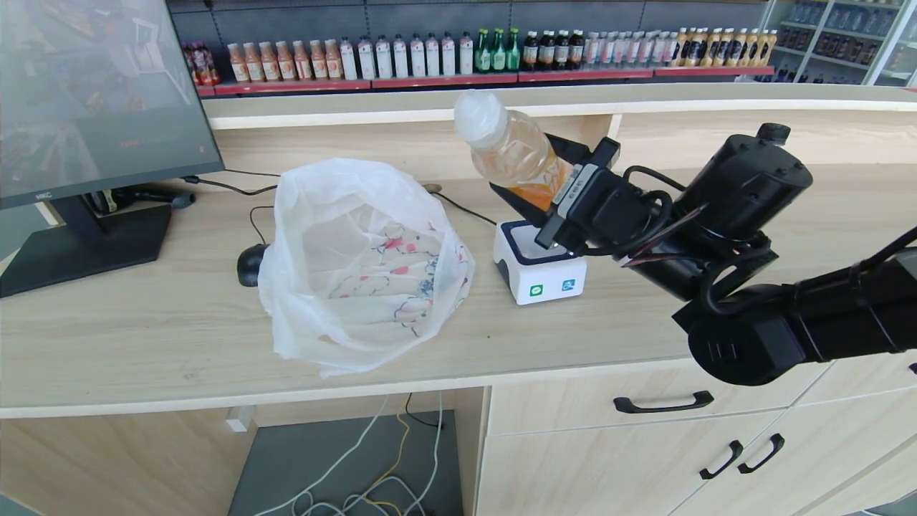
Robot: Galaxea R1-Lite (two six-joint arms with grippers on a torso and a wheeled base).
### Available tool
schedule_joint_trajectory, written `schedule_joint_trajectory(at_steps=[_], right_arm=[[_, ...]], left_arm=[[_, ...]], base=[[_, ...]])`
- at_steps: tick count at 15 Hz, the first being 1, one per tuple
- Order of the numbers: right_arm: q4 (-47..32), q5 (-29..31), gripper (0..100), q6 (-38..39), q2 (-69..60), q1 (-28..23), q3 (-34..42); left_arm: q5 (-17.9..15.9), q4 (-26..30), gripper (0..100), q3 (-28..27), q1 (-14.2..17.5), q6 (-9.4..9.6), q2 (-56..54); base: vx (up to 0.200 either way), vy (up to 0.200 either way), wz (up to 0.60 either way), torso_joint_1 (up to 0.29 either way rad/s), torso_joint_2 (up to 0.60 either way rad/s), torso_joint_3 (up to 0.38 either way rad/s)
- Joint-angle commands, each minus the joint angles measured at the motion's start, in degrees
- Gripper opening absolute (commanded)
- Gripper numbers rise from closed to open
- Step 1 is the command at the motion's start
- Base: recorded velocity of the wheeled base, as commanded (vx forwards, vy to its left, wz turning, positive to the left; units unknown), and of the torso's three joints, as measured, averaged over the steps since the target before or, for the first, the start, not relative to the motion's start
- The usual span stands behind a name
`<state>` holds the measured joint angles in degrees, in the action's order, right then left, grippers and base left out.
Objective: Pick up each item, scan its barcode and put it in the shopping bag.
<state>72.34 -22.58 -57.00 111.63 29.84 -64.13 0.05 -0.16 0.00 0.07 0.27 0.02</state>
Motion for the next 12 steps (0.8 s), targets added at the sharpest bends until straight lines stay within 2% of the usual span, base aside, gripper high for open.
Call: schedule_joint_trajectory(at_steps=[1,12], right_arm=[[0.79,-1.15,0,-0.13,1.05,-0.4,0.06],[3.42,-4.67,0,-1.53,2.89,-1.28,1.29]], left_arm=[[-0.05,-0.02,100,0.0,0.01,0.0,-0.02],[0.04,-0.02,100,0.0,0.01,0.0,-0.02]], base=[[0.0,0.0,0.0,0.0,0.0,0.0],[0.0,0.0,0.0,0.0,0.0,0.0]])
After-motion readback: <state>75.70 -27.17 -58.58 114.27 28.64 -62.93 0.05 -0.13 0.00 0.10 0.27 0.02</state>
